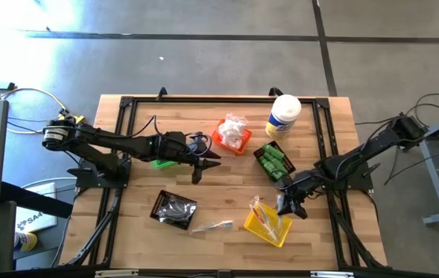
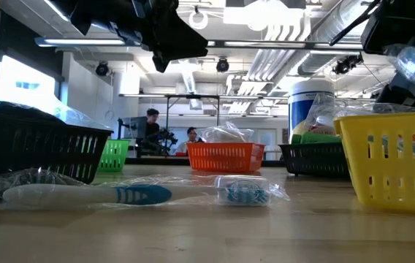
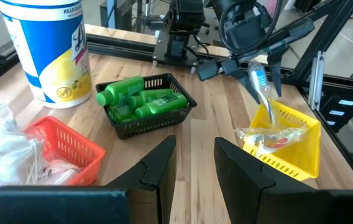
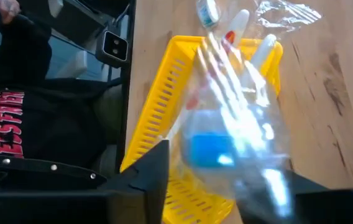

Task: Pick & Place Travel size toiletries
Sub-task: Put the dark blue toothbrush into the yellow bin, then put the blue toothbrush into the yellow bin

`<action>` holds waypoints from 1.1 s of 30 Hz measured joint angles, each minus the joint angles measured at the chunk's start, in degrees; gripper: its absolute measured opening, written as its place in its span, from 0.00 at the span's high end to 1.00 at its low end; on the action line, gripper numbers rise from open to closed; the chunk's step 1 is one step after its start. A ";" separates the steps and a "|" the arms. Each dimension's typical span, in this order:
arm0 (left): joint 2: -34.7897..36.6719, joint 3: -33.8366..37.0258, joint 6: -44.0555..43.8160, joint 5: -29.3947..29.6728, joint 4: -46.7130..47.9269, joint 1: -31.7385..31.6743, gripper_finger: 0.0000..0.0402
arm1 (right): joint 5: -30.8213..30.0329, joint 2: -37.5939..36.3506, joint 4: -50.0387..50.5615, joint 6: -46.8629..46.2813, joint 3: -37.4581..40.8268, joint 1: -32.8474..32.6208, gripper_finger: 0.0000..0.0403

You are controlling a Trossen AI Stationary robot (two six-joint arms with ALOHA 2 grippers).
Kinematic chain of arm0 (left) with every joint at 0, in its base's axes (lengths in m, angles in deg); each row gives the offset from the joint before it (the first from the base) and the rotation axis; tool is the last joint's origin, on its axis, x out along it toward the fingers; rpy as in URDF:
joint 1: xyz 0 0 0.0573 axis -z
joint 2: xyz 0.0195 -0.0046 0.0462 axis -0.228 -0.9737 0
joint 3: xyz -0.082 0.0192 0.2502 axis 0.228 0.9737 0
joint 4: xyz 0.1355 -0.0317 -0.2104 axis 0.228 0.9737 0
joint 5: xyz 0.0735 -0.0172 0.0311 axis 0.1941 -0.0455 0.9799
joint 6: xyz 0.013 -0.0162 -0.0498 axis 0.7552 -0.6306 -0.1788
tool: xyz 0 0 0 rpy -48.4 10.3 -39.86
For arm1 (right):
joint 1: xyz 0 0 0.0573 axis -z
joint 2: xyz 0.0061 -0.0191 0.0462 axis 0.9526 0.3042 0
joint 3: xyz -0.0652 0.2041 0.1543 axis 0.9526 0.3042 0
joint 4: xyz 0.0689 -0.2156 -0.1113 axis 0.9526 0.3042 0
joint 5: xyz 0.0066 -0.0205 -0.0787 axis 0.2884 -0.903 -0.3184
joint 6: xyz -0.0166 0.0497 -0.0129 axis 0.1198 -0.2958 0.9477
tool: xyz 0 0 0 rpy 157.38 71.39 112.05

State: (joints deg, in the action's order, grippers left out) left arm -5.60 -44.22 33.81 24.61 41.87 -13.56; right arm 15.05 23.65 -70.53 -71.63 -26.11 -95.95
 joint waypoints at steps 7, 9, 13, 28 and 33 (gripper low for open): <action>0.00 0.02 0.00 1.11 0.00 0.00 0.74 | 0.41 0.11 -3.55 2.62 0.00 0.00 0.56; 0.00 0.02 0.00 1.14 0.00 0.00 0.74 | 0.56 0.11 -6.25 3.10 0.00 0.02 0.56; 0.00 0.02 -0.02 1.16 0.00 0.00 0.74 | -1.29 0.11 -9.43 3.20 0.00 0.02 0.57; -0.01 0.02 -0.04 1.33 -0.01 0.00 0.74 | -10.98 0.11 -19.54 18.60 0.00 0.02 0.57; -0.02 0.02 -0.04 1.31 0.00 0.00 0.74 | -11.02 0.11 -26.08 25.20 0.00 0.02 0.57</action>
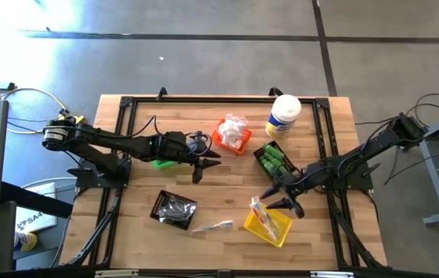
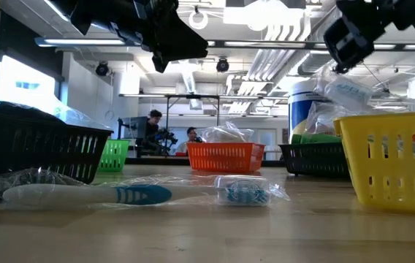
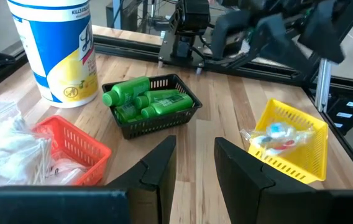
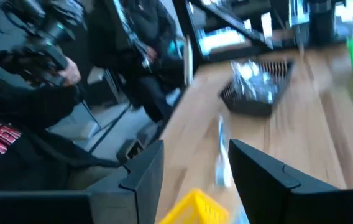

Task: Pick & Place Travel size toiletries
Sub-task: Put the blue toothbrush into the yellow bin

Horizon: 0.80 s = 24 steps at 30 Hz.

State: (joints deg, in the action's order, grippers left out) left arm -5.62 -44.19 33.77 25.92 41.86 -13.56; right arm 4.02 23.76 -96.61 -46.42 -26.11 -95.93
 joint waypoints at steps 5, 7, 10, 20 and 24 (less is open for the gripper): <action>0.00 0.00 0.01 0.00 0.00 0.00 0.74 | -0.95 -0.66 -2.05 4.79 0.00 0.05 0.57; 0.00 0.00 0.00 -0.02 0.00 0.00 0.74 | -0.88 -1.88 -0.58 6.14 0.00 0.80 0.57; 0.00 0.00 0.00 -0.02 0.05 0.00 0.74 | -1.06 -5.03 4.16 6.20 0.00 2.42 0.57; 0.00 0.00 0.11 -0.04 0.53 0.00 0.74 | -0.79 -22.43 23.52 6.97 0.00 7.90 0.57; 0.00 0.00 0.19 -0.09 0.54 0.00 0.74 | -0.65 -28.87 28.88 7.34 0.00 9.19 0.57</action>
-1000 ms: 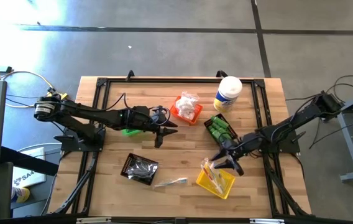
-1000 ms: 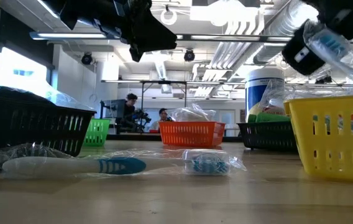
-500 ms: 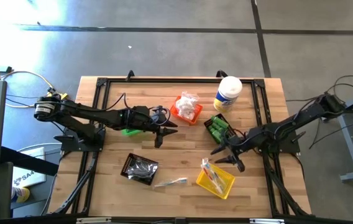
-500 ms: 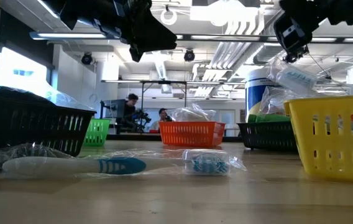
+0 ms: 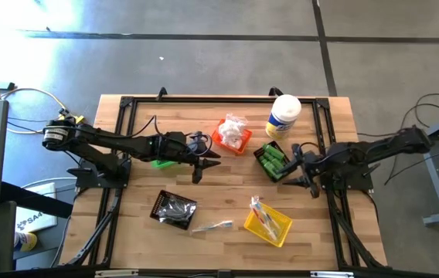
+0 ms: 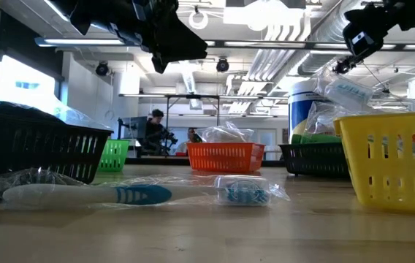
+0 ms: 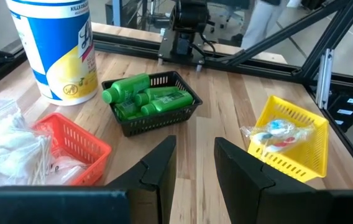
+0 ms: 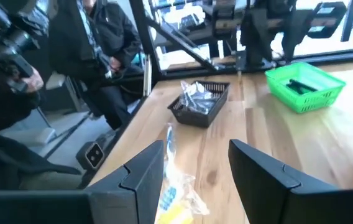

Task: Pick & Place Travel size toiletries
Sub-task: Put the blue toothbrush into the yellow bin

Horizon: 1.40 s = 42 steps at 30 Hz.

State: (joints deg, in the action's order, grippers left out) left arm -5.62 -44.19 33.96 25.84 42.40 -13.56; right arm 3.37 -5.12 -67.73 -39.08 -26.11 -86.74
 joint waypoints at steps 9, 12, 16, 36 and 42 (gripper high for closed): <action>0.00 0.01 0.01 -0.12 -0.12 0.02 0.74 | -3.16 -10.91 11.45 0.19 0.00 0.76 0.57; 0.00 0.00 -2.90 -0.28 -0.12 0.02 0.74 | -3.75 -13.30 13.71 0.19 0.00 0.76 0.57; 0.00 0.02 -8.57 -0.28 -0.12 0.07 0.74 | -4.54 -14.77 13.21 0.21 0.00 0.76 0.57; -2.28 -1.30 -10.62 16.32 0.09 20.14 0.74 | -14.19 -14.97 17.95 3.02 0.00 0.69 0.57; -6.86 -6.11 -10.51 17.41 2.39 20.68 0.74 | -13.88 -14.97 16.95 3.16 0.00 0.69 0.57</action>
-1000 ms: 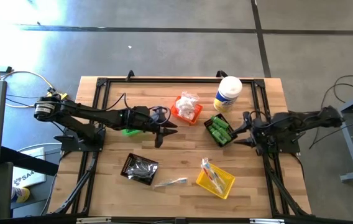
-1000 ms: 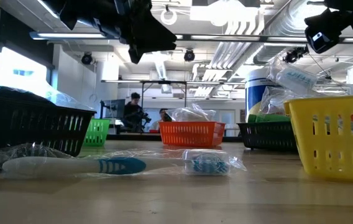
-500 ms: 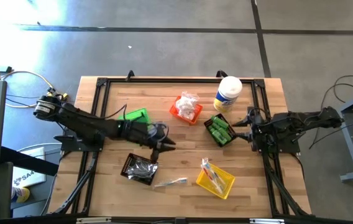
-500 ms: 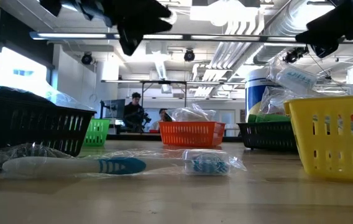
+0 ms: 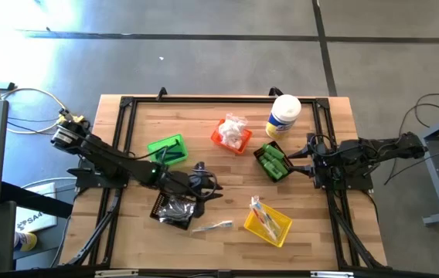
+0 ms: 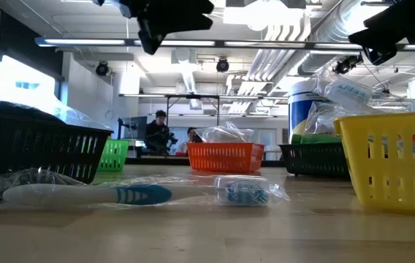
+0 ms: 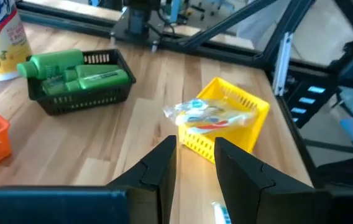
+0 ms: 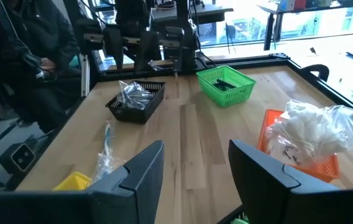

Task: Pick & Place Travel size toiletries
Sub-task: Put the blue toothbrush into the yellow bin

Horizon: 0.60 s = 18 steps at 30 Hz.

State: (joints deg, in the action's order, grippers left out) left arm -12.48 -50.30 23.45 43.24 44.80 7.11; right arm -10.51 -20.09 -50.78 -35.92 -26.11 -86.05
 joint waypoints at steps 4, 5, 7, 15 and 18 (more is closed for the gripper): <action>-2.03 -3.78 0.00 0.07 7.05 -0.02 0.74 | 0.07 0.00 0.02 -0.80 0.00 0.00 0.57; -2.58 -4.88 0.00 0.05 9.08 0.00 0.74 | 0.08 0.00 0.12 -1.44 0.00 0.00 0.57; -3.28 -7.10 0.00 0.03 12.47 0.37 0.74 | 0.08 0.00 0.50 -3.00 0.00 0.00 0.57; -3.48 -13.01 -1.04 0.10 23.71 1.33 0.74 | 0.08 0.00 1.25 -4.48 0.00 0.00 0.57; -3.48 -14.46 -1.05 0.23 25.70 2.12 0.74 | 0.08 0.00 1.27 -4.49 0.00 0.02 0.57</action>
State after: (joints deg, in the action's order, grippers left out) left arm -15.96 -64.76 22.40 43.47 70.50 9.24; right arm -10.43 -20.09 -49.51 -40.41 -26.11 -86.03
